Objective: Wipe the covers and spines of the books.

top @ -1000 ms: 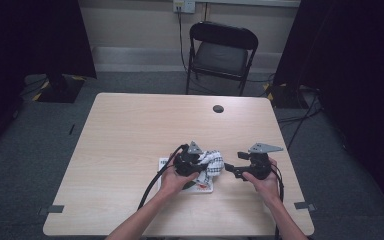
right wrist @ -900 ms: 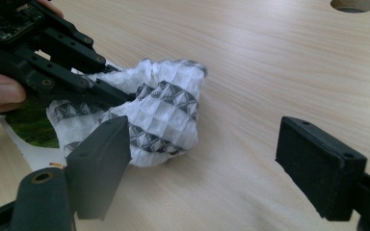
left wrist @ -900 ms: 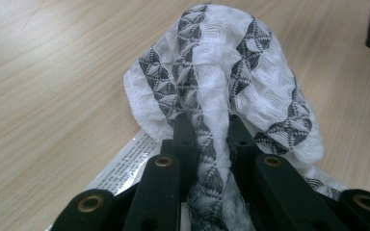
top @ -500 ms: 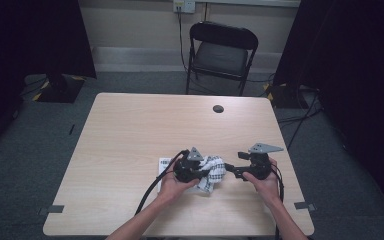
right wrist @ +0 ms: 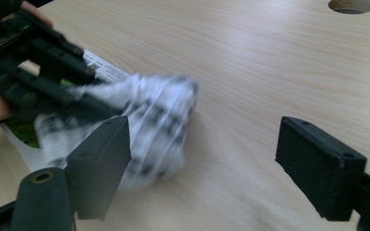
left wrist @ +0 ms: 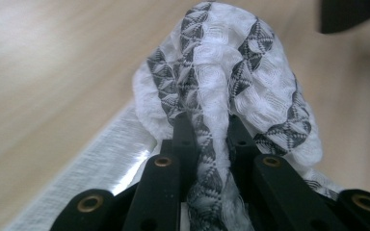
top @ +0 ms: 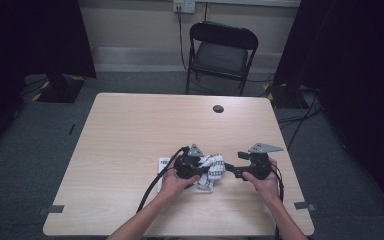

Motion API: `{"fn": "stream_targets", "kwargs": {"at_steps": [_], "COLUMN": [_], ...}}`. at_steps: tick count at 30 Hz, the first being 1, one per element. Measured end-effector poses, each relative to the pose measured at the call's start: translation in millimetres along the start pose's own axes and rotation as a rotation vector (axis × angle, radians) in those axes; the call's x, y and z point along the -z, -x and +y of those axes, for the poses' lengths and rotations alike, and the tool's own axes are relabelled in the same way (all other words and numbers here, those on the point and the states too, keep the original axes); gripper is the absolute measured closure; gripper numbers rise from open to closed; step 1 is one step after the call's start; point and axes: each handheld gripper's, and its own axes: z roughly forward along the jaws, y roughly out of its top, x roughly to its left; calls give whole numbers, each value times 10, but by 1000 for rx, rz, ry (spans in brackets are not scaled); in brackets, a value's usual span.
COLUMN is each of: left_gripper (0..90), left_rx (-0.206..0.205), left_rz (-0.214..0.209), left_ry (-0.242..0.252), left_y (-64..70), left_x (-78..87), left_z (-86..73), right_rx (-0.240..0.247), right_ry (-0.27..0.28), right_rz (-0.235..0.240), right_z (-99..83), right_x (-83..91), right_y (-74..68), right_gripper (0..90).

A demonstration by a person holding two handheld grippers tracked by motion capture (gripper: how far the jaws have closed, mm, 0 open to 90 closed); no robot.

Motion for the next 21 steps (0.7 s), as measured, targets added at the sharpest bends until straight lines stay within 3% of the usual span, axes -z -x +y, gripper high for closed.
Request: {"fn": "stream_targets", "kwargs": {"at_steps": [2,6,8,11,13,16,21], "left_gripper": [789,788,790,791,791,791,790], "left_rx": [18,-26,-35,-90,-105,-151,-162], "left_rz": [6,22,10,-5,-7,-40,-66], "left_ry": [13,5,1,-24,-29,-61,-60], "left_y": [-66,-54,-1,102,142,242,293], "left_x": [-13,-12,1,31,32,74,116], "left_z": [-2,-7,-23,-44,-45,-62,-114], "right_rx": [0,-5,-5,-9,-8,-5,-5], "right_ry": [2,5,7,9,7,5,0], "right_rz": [1,1,-2,-6,-6,-5,-4], "right_z": [-1,-7,-5,-5,-7,-3,-7], "right_x": [10,16,30,38,38,24,10], "right_y": [2,12,21,29,30,12,22], "right_gripper": [194,194,194,194,194,193,191]}}
